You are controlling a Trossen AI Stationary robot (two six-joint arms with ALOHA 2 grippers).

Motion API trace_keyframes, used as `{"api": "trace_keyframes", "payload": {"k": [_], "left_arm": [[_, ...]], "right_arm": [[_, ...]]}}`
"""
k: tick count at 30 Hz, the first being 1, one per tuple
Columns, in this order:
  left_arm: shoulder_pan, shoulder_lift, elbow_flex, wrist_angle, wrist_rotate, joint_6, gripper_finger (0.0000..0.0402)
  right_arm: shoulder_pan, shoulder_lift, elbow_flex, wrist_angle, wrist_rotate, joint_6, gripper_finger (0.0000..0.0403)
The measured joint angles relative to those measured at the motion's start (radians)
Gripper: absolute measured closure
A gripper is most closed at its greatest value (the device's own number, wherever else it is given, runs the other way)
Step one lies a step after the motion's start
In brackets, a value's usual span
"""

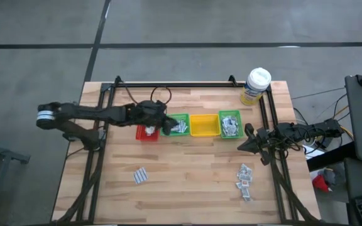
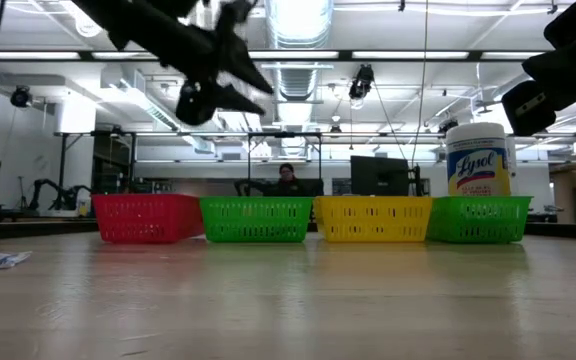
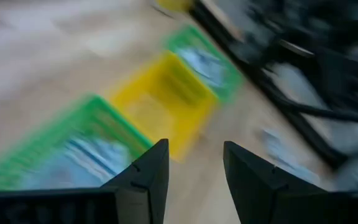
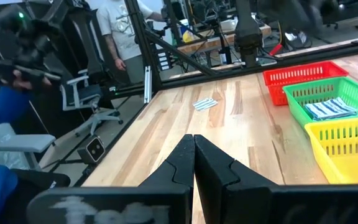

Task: Pick & Place First Aid Supplies
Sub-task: Put the blue bandage into the left green bin

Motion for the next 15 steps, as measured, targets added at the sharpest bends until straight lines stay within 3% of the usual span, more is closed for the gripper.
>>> {"api": "trace_keyframes", "payload": {"k": [3,5,9,15], "left_arm": [[-0.035,-0.061,0.0,-0.042,0.13,-0.051,0.0257],[-0.079,-0.091,0.0,-0.091,0.158,-0.111,0.0257],[-0.187,-0.119,-0.002,-0.171,0.157,-0.225,0.0257],[-0.376,-0.114,-0.002,-0.254,0.077,-0.443,0.0257]], "right_arm": [[0.0,0.0,0.0,0.0,0.0,0.0,0.0394],[0.0,0.0,0.0,0.0,0.0,-0.001,0.0394],[0.0,0.0,0.0,0.0,0.0,0.0,0.0394],[0.0,0.0,0.0,0.0,0.0,0.0,0.0394]]}}
